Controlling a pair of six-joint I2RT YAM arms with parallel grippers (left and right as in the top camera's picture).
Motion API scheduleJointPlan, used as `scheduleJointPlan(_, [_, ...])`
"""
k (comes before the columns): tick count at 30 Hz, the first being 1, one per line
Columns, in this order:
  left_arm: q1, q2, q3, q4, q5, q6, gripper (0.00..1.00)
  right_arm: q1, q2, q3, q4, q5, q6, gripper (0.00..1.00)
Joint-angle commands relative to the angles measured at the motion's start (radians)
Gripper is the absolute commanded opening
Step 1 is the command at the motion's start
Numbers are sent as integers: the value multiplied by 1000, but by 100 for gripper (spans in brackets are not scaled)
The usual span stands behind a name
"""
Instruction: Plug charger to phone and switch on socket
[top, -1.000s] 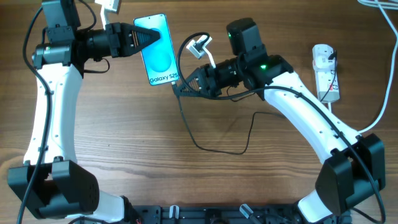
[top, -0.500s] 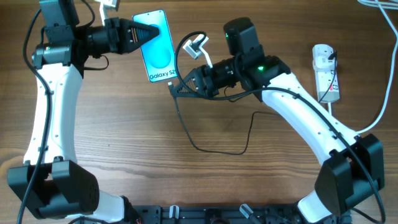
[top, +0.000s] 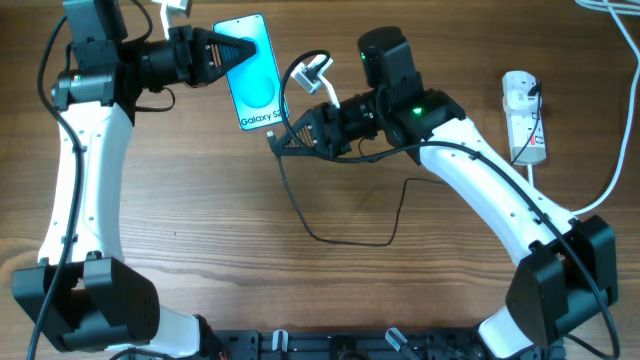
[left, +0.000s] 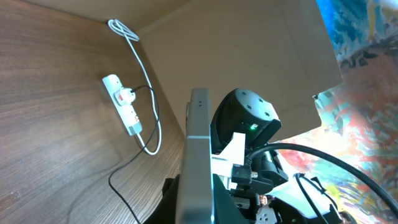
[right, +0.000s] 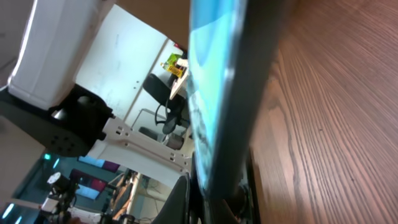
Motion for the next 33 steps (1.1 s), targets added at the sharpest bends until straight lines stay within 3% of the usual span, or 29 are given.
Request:
scheduleJointPlan(1, [-20,-1,4,7,13,-2,4,2,4,-4,13,-41,21,4])
scheduleJointPlan(33, [-21,-1,4,5,40,-2,4,-11,4,-4,46,-2,39,5])
